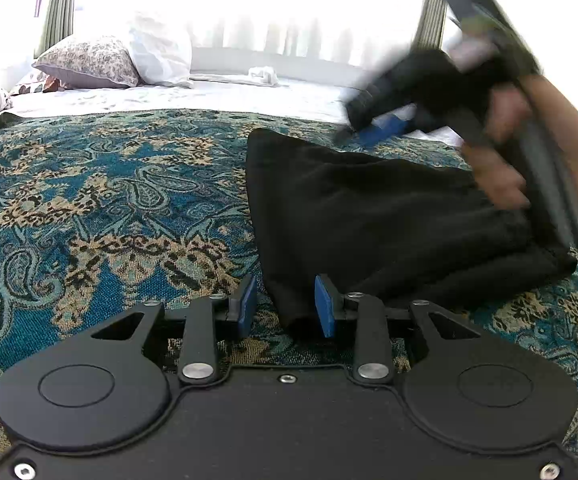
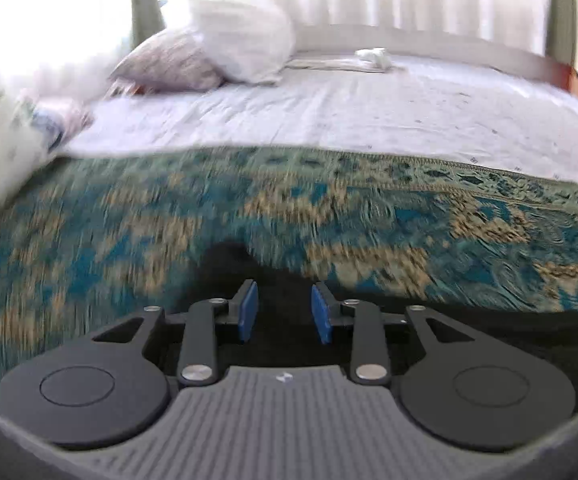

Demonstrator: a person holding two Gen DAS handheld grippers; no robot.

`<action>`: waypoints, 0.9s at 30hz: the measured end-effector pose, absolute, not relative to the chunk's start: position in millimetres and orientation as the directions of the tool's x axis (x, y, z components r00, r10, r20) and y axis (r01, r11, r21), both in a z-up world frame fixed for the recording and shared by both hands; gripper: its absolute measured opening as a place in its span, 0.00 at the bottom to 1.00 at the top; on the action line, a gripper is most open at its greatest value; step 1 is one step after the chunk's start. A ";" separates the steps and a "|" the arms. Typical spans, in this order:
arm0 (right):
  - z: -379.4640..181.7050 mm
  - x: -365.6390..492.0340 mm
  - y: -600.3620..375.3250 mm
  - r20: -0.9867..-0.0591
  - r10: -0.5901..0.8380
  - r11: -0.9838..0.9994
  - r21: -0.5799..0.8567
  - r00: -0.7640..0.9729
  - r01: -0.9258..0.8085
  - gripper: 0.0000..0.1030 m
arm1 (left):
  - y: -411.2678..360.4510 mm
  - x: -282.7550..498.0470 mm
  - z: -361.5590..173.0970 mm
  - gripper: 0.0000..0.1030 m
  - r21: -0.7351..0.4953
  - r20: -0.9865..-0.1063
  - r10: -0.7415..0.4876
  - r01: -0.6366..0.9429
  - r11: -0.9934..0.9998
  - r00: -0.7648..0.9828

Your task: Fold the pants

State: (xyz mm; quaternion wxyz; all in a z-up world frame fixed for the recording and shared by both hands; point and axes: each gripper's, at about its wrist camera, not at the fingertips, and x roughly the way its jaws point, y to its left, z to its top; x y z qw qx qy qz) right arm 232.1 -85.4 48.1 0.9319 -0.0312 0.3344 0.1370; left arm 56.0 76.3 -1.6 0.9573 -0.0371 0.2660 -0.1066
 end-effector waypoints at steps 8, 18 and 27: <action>3.0 228.9 -153.6 -0.577 -0.035 0.988 -0.145 0.816 -0.060 0.60 | 74.0 56.2 -1.2 0.31 -0.113 -0.501 -0.219 0.188 0.976 0.837; 26.7 165.5 -177.4 -0.519 -0.030 0.994 -0.109 0.854 -0.031 0.65 | 72.7 54.8 -1.8 0.31 -0.099 -0.500 -0.212 0.188 0.977 0.839; 10.5 96.8 -214.7 -0.526 -0.099 0.989 -0.145 0.845 0.026 0.74 | 70.7 54.0 -0.2 0.31 -0.073 -0.505 -0.197 0.186 0.980 0.841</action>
